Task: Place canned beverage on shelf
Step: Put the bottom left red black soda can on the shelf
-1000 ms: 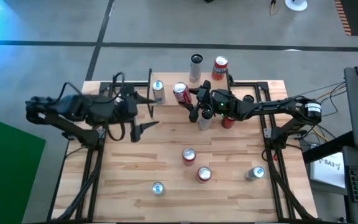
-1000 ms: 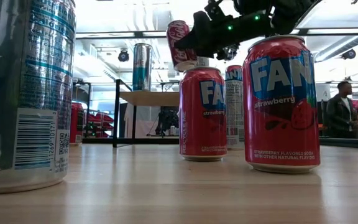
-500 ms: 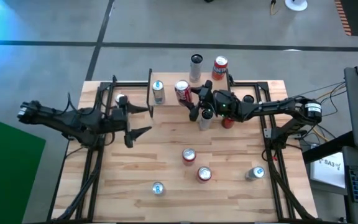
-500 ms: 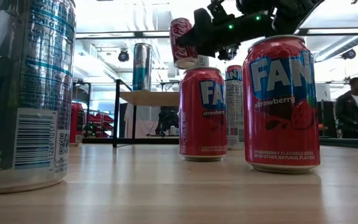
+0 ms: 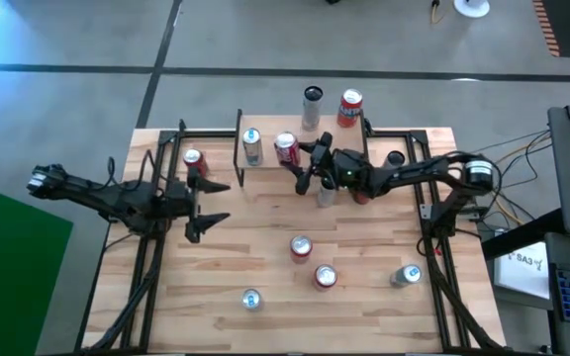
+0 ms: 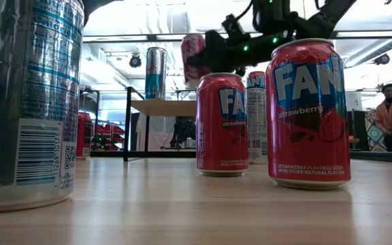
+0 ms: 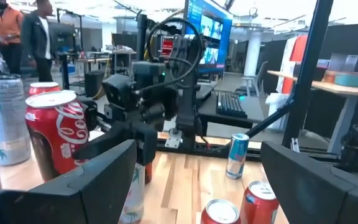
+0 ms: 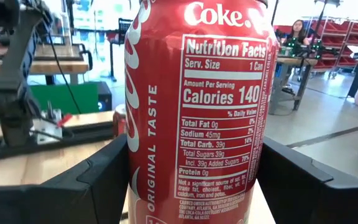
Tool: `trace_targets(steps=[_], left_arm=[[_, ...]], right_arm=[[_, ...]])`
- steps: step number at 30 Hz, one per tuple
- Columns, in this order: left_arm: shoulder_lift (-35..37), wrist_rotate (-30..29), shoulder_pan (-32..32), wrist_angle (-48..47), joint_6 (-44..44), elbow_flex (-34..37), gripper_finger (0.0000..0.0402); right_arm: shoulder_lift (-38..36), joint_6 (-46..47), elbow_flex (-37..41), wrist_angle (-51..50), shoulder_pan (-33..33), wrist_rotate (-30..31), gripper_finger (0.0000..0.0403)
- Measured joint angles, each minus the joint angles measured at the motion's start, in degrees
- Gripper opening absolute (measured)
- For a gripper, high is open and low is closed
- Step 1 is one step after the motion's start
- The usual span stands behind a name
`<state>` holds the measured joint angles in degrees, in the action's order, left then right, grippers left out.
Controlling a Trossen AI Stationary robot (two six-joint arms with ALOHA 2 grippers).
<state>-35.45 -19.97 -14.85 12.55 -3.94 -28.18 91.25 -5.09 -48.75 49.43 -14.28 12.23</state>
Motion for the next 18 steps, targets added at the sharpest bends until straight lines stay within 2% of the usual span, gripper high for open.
trace_targets(steps=[5, 8, 18], left_arm=[[1.3, -0.1, 0.0, 0.1, 0.2, 0.6, 0.0327], [1.8, -0.1, 0.0, 0.4, 0.4, 0.6, 0.0327], [1.4, -0.5, -0.1, 0.1, 0.6, 0.6, 0.0327]], right_arm=[[2.7, -0.4, -0.2, 5.2, 0.0, 1.2, 0.0279], [2.9, -0.9, -0.3, 3.7, 0.0, 2.8, 0.0279], [2.6, -3.2, -0.4, 3.1, 0.0, 2.9, 0.0279]])
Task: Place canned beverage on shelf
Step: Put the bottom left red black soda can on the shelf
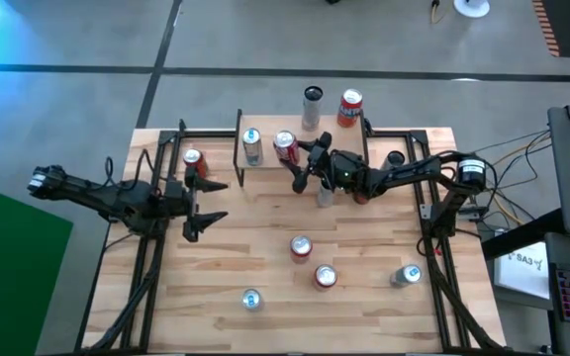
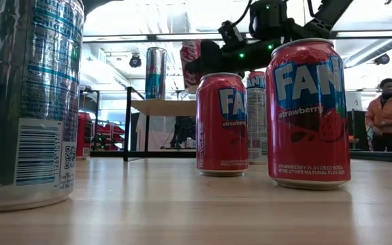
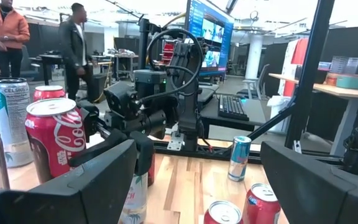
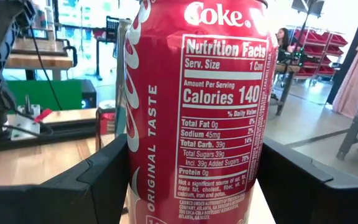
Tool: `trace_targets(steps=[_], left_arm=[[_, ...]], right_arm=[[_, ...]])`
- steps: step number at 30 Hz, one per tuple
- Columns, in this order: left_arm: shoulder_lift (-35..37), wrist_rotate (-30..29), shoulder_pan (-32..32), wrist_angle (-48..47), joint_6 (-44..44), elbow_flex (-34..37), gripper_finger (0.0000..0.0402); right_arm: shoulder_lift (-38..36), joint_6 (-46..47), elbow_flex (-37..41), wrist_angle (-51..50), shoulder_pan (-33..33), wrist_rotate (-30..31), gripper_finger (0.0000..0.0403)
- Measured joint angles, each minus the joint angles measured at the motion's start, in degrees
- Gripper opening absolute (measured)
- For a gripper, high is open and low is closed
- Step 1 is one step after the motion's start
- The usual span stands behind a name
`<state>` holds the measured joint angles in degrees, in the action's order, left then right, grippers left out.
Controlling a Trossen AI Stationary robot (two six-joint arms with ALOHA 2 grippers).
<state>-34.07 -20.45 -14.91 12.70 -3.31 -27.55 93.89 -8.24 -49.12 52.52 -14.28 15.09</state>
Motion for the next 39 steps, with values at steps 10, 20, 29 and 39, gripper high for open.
trace_targets(steps=[10, 20, 29, 39], left_arm=[[-0.5, -0.1, 0.0, 0.3, 0.0, 0.0, 0.0327], [-0.5, -0.2, 0.0, 0.2, 0.0, 0.0, 0.0327], [-0.5, -0.2, 0.0, 0.2, 0.0, 0.0, 0.0327], [-0.5, -3.2, 0.0, 0.1, 0.7, 0.0, 0.0327]], right_arm=[[0.0, 4.6, 0.0, 0.0, 0.0, 3.3, 0.0279], [0.0, 3.7, 0.0, -4.2, -0.1, 6.0, 0.0279], [0.0, 3.7, 0.0, -4.5, -0.4, 6.6, 0.03], [0.0, 3.5, 0.0, -5.6, -0.4, 6.6, 0.0305]])
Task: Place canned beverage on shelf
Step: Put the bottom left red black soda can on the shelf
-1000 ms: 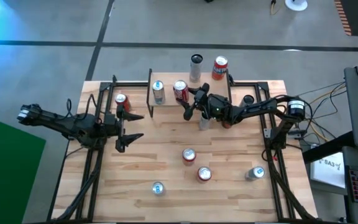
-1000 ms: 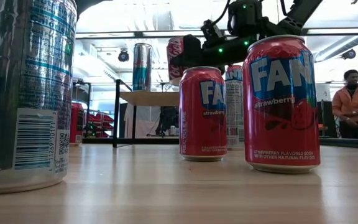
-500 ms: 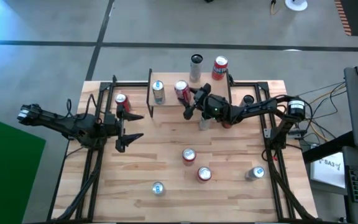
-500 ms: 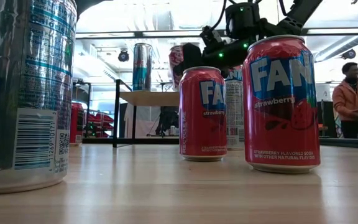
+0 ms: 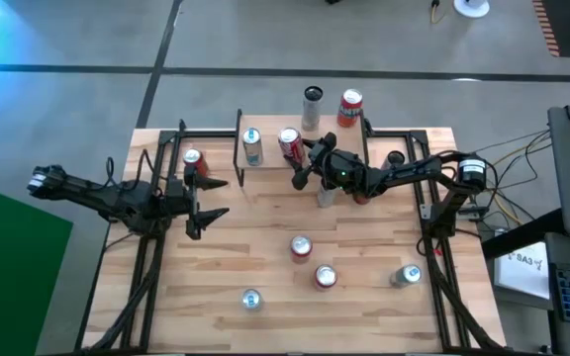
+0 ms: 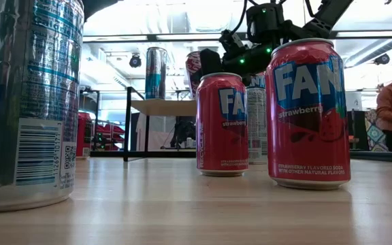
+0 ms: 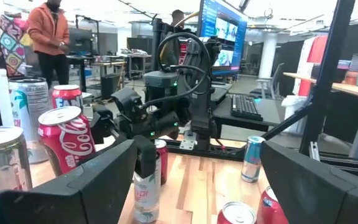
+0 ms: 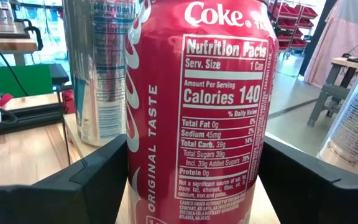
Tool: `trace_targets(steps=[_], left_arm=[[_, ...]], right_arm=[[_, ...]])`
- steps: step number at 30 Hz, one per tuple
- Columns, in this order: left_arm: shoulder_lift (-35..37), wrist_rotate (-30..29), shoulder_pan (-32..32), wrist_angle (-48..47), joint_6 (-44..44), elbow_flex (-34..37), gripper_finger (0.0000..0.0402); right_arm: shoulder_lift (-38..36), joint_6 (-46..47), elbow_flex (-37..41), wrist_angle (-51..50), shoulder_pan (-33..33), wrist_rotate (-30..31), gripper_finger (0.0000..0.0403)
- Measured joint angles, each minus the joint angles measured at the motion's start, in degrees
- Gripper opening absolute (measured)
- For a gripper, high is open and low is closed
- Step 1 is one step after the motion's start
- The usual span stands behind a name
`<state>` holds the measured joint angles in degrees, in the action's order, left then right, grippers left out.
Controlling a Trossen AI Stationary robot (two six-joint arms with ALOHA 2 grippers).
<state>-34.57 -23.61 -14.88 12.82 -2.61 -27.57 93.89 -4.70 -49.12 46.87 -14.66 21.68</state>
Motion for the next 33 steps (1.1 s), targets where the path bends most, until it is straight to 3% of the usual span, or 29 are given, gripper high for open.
trace_targets(steps=[16, 33], left_arm=[[0.0, 0.1, 0.0, 0.0, 0.1, 0.0, 0.0327], [0.0, 0.1, 0.0, 0.0, 0.1, 0.0, 0.0327]], right_arm=[[0.0, -0.2, 0.0, -0.8, 0.0, 0.9, 0.0336], [-3.3, -0.4, 0.0, -3.0, 0.0, 0.9, 0.0338]])
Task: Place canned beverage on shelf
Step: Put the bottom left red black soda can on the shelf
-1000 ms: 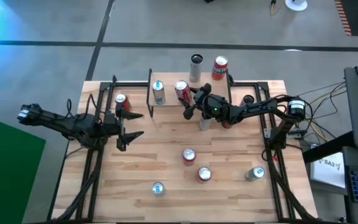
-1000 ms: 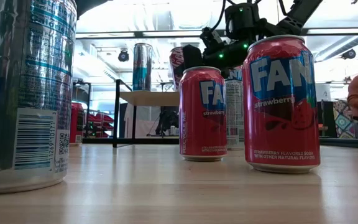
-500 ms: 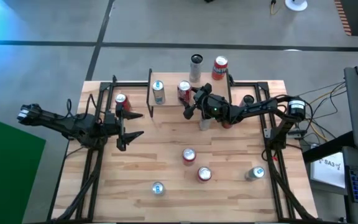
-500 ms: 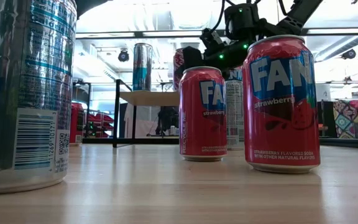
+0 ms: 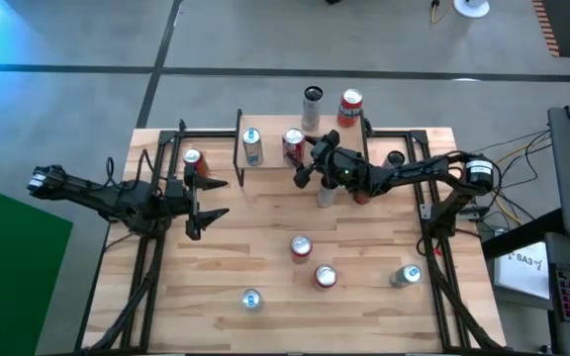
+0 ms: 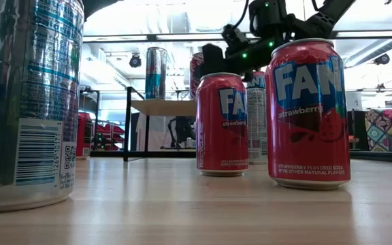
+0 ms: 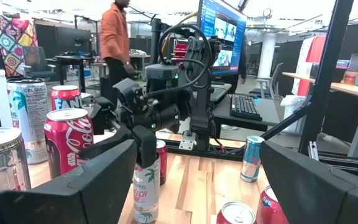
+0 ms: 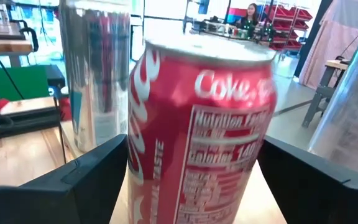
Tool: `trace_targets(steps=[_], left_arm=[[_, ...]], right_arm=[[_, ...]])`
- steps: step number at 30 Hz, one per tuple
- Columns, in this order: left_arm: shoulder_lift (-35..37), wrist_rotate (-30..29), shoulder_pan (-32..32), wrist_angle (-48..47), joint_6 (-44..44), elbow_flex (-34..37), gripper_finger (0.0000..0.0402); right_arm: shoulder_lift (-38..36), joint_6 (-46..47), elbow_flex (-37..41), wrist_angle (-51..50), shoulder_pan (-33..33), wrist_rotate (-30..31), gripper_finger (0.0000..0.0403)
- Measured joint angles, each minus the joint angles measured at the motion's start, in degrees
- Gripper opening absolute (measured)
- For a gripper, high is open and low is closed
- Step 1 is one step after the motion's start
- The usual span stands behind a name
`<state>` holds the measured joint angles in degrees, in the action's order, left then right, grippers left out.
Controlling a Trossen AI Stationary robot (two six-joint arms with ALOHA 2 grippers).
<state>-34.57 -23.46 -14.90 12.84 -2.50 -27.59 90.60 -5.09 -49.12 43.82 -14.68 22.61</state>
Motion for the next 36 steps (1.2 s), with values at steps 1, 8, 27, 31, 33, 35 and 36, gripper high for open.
trace_targets(steps=[1, 8, 27, 31, 33, 35, 36], left_arm=[[0.0, 0.0, 0.0, 0.0, 0.0, 0.0, 0.0327], [0.0, 0.0, 0.0, 0.0, 0.0, 0.0, 0.0327], [0.0, 0.0, 0.0, 0.0, 0.0, 0.0, 0.0327], [0.0, 0.0, 0.0, 0.0, 0.0, 0.0, 0.0327], [0.0, 0.0, 0.0, 0.0, 0.0, 0.0, 0.0327], [0.0, 0.0, 0.0, 0.0, 0.0, 0.0, 0.0327], [0.0, 0.0, 0.0, 0.0, 0.0, 0.0, 0.0327]], right_arm=[[-0.5, 0.0, 0.0, -0.4, 0.0, 0.0, 0.0338], [-3.7, 0.1, 0.0, -1.6, 0.1, 0.0, 0.0338], [-12.2, -0.9, 0.0, -2.3, 2.1, -0.5, 0.0338], [-15.6, -0.6, 0.0, -5.4, 3.3, -0.7, 0.0337], [-17.5, 0.2, 0.0, -8.1, 3.7, -1.1, 0.0333], [-19.5, 1.8, 0.0, -10.8, 3.7, -2.8, 0.0327], [-20.4, 2.8, 0.0, -11.9, 3.7, -3.8, 0.0324]])
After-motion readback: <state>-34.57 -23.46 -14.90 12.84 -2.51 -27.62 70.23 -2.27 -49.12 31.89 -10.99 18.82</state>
